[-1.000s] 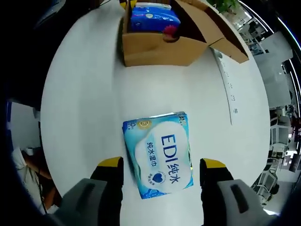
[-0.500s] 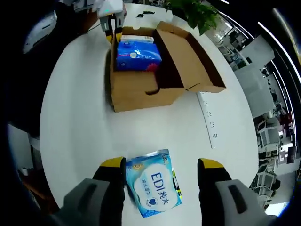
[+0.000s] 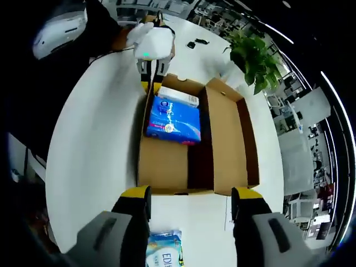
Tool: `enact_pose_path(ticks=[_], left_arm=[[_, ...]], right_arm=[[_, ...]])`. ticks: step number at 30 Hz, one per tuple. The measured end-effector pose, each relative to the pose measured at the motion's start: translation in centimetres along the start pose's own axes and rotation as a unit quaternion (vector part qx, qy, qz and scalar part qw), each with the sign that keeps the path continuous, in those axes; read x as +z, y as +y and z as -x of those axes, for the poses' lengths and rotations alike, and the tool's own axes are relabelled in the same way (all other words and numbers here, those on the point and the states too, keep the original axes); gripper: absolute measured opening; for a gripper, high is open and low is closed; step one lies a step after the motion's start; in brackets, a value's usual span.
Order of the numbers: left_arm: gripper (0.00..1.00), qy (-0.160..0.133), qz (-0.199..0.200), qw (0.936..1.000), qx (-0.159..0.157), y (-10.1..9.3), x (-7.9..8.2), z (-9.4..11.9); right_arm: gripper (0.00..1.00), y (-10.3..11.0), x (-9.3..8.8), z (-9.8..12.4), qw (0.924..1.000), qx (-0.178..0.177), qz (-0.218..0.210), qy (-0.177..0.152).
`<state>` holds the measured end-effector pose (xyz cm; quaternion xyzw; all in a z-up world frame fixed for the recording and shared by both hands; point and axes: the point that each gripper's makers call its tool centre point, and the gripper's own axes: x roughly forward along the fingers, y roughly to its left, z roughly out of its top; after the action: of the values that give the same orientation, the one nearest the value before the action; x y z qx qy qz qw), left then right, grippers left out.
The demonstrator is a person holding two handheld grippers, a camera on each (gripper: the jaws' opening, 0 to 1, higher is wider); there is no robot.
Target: Operate the shoe box by opening the lid, removing the specified soft item, and placing it in the target area until the item is outside and the box remains undamaged.
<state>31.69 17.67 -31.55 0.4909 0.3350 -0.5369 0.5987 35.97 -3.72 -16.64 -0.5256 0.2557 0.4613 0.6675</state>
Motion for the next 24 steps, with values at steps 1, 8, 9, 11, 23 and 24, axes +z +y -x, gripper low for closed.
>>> enact_pose_path(ticks=[1, 8, 9, 11, 23, 24], left_arm=[[0.08, 0.001, 0.002, 1.0000, -0.001, -0.1, -0.1, 0.0], [0.08, 0.000, -0.002, 1.0000, 0.001, -0.4, -0.2, 0.1], [0.08, 0.000, -0.002, 1.0000, 0.001, -0.4, -0.2, 0.1], [0.08, 0.000, -0.002, 1.0000, 0.001, -0.4, -0.3, 0.0], [0.08, 0.000, -0.002, 1.0000, 0.003, -0.3, -0.4, 0.0], [0.08, 0.000, -0.002, 1.0000, 0.003, -0.4, -0.4, 0.0]], right_arm=[[0.60, 0.0, 0.6, -0.1, 1.0000, 0.001, 0.001, -0.001], [0.61, -0.2, 2.9, -1.0, 0.9988, 0.019, 0.038, 0.023], [0.61, -0.3, 3.2, -1.1, 0.9987, 0.020, 0.040, 0.023], [0.62, -0.4, 4.1, -1.3, 0.9985, 0.022, 0.045, 0.021], [0.64, -0.5, 6.6, -3.7, 0.9909, 0.039, 0.128, 0.019], [0.64, -0.5, 6.6, -3.9, 0.9898, 0.042, 0.135, 0.016]])
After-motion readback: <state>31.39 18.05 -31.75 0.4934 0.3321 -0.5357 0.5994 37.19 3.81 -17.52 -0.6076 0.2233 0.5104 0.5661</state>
